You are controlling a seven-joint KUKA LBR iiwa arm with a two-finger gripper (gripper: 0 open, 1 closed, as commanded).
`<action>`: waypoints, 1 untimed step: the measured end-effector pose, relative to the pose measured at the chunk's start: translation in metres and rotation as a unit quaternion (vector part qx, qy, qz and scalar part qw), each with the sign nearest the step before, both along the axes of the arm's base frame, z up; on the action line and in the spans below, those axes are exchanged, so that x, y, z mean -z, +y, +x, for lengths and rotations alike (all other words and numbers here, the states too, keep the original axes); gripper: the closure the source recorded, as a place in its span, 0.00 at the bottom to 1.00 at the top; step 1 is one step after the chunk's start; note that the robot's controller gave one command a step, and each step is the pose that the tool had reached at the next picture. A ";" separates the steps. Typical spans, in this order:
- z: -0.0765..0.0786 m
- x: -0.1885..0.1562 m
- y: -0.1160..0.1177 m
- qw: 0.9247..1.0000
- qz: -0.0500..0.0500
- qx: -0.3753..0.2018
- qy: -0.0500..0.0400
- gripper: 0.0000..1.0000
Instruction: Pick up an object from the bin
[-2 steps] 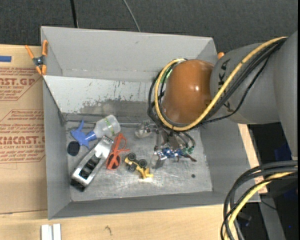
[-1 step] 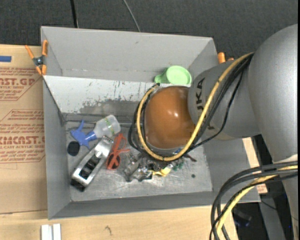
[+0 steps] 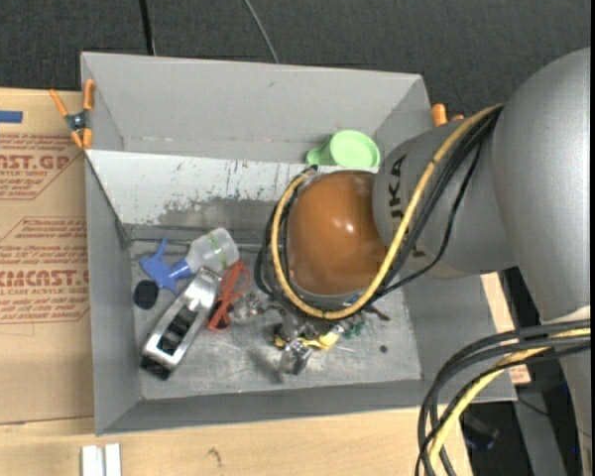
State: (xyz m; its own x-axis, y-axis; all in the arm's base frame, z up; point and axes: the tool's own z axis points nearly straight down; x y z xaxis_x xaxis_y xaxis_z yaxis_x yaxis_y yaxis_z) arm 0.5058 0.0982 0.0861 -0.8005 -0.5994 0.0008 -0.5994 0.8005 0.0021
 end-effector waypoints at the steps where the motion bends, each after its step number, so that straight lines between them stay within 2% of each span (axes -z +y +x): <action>1: 0.000 0.000 0.000 1.000 0.000 0.000 0.000 0.00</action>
Offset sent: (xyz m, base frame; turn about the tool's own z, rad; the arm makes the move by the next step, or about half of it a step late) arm -0.0198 -0.0508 -0.0161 -0.0141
